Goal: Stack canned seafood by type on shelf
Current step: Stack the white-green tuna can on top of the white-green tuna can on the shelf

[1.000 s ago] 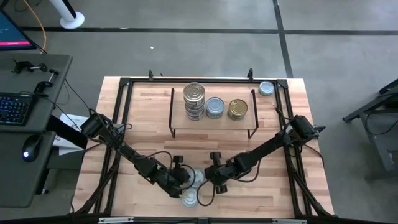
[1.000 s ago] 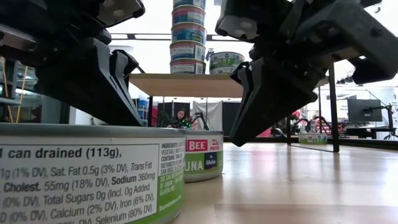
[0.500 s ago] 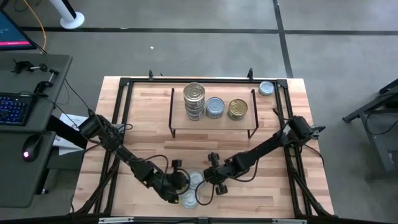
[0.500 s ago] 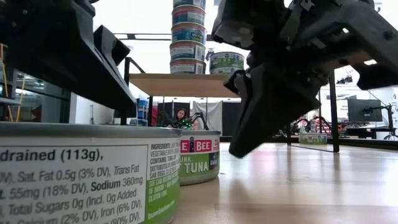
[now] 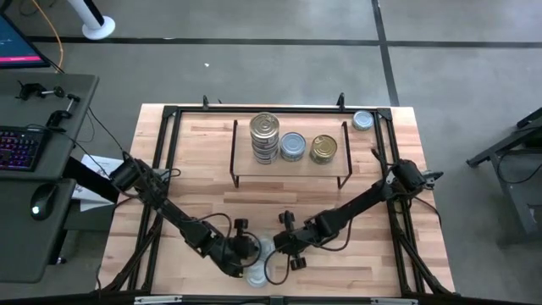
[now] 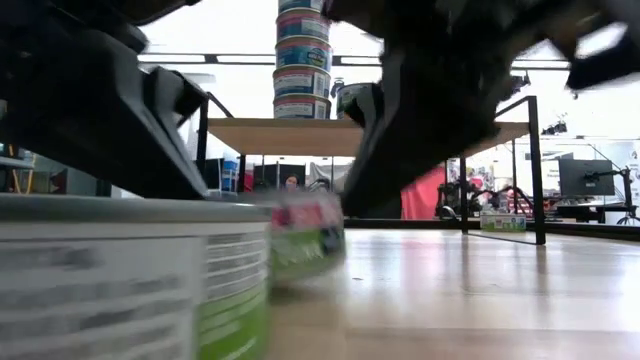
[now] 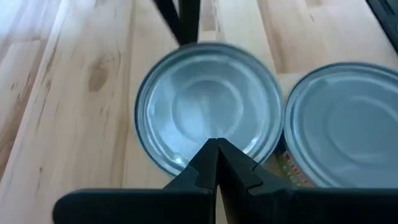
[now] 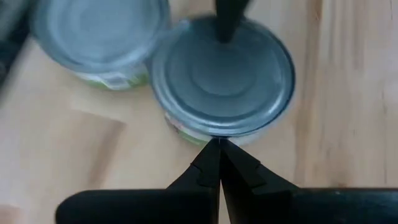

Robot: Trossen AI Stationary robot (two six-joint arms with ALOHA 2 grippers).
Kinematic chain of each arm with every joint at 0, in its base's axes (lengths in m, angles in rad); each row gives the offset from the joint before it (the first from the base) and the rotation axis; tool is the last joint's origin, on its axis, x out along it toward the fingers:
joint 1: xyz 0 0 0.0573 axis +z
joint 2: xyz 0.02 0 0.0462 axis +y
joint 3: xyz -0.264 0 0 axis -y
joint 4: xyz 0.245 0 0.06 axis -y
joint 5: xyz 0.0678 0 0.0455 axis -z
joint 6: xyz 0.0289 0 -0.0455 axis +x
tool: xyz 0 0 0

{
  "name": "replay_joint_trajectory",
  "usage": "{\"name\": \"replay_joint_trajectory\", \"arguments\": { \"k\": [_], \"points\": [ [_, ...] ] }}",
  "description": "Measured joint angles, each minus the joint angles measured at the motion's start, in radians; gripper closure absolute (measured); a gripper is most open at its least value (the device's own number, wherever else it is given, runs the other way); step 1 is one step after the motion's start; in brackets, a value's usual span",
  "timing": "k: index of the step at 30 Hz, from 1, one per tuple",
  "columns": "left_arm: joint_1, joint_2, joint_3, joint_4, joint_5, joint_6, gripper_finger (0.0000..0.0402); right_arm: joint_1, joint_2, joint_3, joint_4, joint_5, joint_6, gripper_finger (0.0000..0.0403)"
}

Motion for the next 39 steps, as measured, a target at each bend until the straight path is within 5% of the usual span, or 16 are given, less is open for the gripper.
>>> {"name": "replay_joint_trajectory", "arguments": {
  "k": [10,39],
  "points": [
    [-0.020,-0.002,-0.001,-0.028,-0.010,0.011,0.0402,0.023,-0.002,0.107,0.006,0.006,-0.039,0.0403],
    [-0.018,0.053,-0.002,-0.029,-0.052,-0.016,0.0401,-0.026,-0.002,0.126,0.100,0.030,-0.089,0.0403]
  ]
}}
